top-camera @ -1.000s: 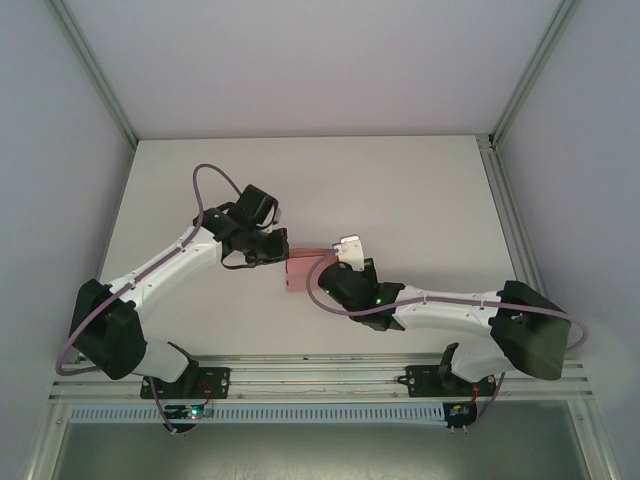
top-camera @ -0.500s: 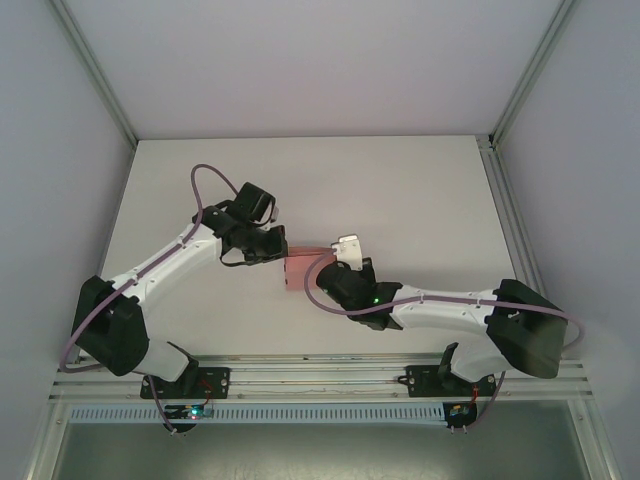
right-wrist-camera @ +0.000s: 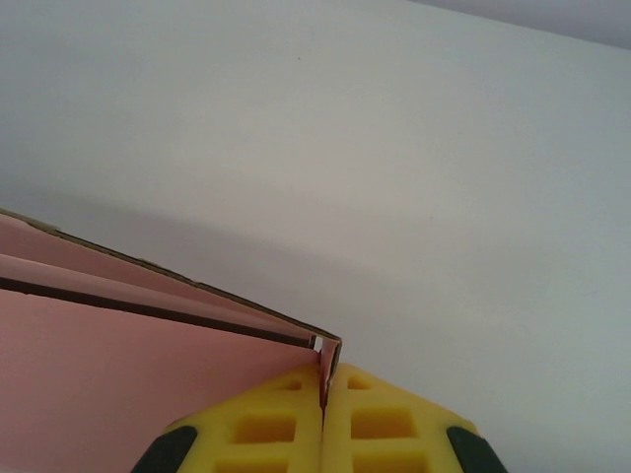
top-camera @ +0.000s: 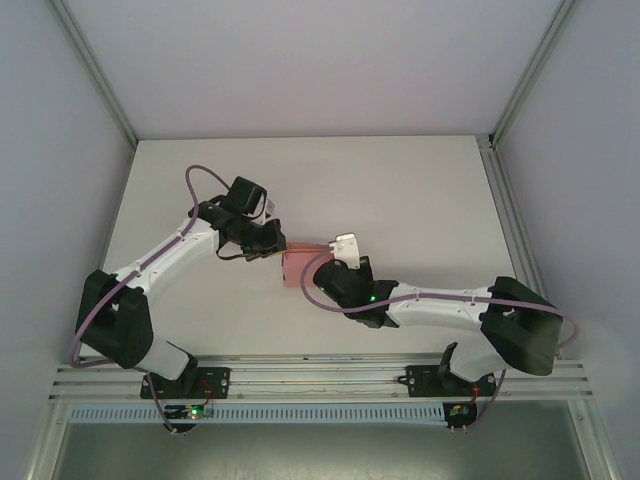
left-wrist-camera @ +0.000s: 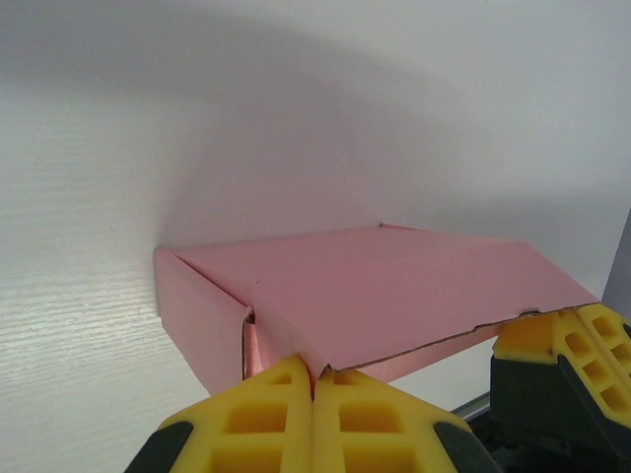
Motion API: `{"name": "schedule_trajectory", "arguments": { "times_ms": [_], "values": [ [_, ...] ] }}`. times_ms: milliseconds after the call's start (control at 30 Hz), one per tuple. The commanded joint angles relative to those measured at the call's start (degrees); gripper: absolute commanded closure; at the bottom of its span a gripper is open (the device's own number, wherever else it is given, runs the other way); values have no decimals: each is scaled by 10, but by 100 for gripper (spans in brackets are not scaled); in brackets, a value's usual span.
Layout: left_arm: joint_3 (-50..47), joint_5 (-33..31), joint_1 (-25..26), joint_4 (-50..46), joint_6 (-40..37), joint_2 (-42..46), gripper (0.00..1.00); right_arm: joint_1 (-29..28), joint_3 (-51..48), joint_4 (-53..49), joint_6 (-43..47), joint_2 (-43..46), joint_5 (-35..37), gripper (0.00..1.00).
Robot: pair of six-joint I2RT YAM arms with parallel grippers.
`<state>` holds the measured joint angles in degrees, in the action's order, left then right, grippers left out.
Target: Assemble paper box
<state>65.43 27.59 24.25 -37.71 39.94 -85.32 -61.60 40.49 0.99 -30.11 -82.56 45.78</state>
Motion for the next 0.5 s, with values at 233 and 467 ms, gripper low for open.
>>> {"name": "schedule_trajectory", "arguments": {
  "times_ms": [233,467],
  "values": [
    [16,-40,8,-95,-138,8,100,0,-2,-41,14,-16,-85,100],
    [4,-75,12,-118,-176,4,100,4,-2,-42,17,-19,-85,100]
  ]
}}
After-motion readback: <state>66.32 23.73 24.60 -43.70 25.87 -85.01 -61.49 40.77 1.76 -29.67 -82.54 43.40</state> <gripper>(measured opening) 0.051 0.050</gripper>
